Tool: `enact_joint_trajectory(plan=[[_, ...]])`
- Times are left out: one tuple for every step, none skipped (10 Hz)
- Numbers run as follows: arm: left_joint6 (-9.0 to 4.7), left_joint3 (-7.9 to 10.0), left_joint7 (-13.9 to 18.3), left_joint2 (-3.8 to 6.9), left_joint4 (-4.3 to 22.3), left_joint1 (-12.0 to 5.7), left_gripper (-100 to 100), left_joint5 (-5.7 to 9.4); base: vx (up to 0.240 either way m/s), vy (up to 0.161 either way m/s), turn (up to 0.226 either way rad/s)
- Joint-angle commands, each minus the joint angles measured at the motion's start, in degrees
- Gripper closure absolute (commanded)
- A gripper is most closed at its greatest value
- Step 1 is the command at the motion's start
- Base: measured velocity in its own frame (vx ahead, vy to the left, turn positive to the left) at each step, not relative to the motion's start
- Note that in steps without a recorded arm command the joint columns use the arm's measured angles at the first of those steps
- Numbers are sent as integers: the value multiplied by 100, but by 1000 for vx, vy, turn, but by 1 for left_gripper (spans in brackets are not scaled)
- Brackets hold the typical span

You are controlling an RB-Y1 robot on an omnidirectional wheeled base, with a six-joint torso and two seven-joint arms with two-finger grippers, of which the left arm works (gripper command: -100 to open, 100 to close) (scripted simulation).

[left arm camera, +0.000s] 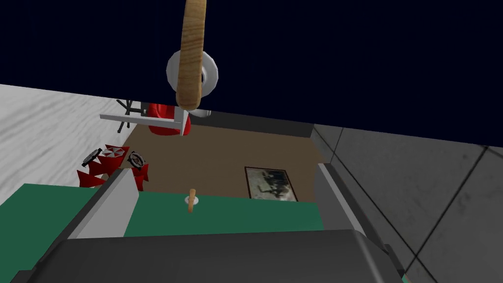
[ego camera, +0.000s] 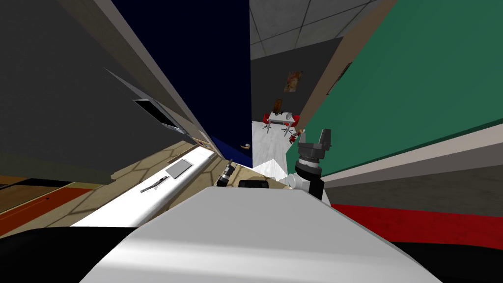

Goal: Push the door open

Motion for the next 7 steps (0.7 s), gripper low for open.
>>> enact_joint_trajectory(plan=[[-37, 25, -274, -39, 110, -10, -100, -76, 78, 38, -57], [-60, 41, -435, -65, 185, -20, -100, -122, 74, 44, -46], [-80, 55, -579, -90, 252, -29, -100, -162, 73, 41, -63], [-96, 66, -694, -113, 304, -36, -100, -194, 67, 29, -45], [-112, 77, -809, -135, 356, -43, -100, -225, 56, 22, -34], [-128, 88, -924, -158, 408, -50, -100, -257, 49, 27, -37], [-144, 99, -1039, -180, 460, -57, -100, -289, 46, 25, -33]])
